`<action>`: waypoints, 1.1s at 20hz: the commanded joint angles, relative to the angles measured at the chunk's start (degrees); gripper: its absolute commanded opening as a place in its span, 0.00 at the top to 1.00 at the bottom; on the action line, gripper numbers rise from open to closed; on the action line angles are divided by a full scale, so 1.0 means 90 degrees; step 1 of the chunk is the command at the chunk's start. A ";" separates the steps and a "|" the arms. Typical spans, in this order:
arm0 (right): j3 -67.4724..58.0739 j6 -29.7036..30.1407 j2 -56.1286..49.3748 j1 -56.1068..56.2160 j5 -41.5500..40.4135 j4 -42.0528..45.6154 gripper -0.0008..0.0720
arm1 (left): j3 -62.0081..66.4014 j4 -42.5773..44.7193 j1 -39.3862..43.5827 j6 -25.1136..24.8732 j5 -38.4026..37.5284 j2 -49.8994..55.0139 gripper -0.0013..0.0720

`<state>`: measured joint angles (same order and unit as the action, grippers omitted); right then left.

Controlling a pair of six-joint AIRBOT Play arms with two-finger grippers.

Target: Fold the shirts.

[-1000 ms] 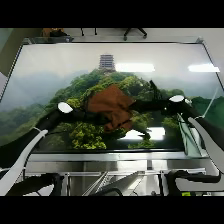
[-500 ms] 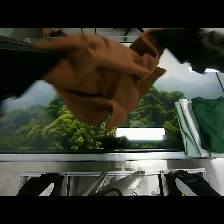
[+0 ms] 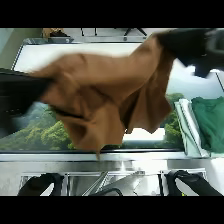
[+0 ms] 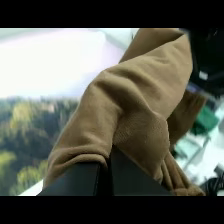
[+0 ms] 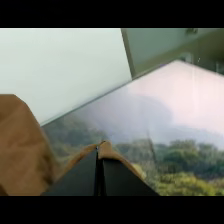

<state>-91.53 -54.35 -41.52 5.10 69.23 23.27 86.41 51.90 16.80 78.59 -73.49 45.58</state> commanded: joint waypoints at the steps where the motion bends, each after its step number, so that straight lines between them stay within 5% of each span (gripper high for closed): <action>1: 0.0933 -0.0260 -0.1054 0.0010 0.0350 0.0418 0.96 | -0.1722 0.0073 0.0219 -0.0355 0.0170 0.0804 0.96; 3: 0.1843 -0.0250 -0.1841 0.0010 -0.0080 0.0687 0.91 | -0.2482 0.0075 0.0153 -0.0758 0.0566 0.1627 0.96; 4: 0.2193 -0.0187 -0.2244 0.0010 -0.0457 0.0787 0.65 | -0.2752 0.0073 0.0063 -0.0991 0.0845 0.2086 0.92; 5: 0.2414 -0.0102 -0.2676 0.0000 -0.0840 0.0882 0.42 | -0.2897 0.0070 -0.0066 -0.1146 0.1095 0.2501 0.37; 6: 0.2443 -0.0104 -0.3138 -0.0015 -0.1086 0.1001 0.38 | -0.2873 0.0051 -0.0243 -0.1107 0.1256 0.2912 0.04; 11: 0.2123 0.0019 -0.3721 -0.0505 -0.1032 0.1042 0.38 | -0.1501 0.0075 -0.1576 -0.1115 0.0109 0.4303 0.02; 14: 0.2181 -0.0058 -0.3468 -0.0828 -0.0034 0.1481 0.38 | -0.1651 0.0061 -0.2030 -0.1107 -0.0542 0.4350 0.02; 17: 0.3014 -0.0126 -0.3286 -0.0634 0.0168 0.1562 0.38 | -0.2793 0.0058 -0.1989 -0.1132 0.0272 0.4194 0.02; 22: 0.3823 -0.0134 -0.3376 0.0185 -0.0928 0.1557 0.38 | -0.3643 -0.0107 -0.1481 -0.1134 0.1552 0.4692 0.02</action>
<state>-60.27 -55.48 -71.48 3.31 65.28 36.88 56.86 52.07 1.58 68.49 -65.67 85.49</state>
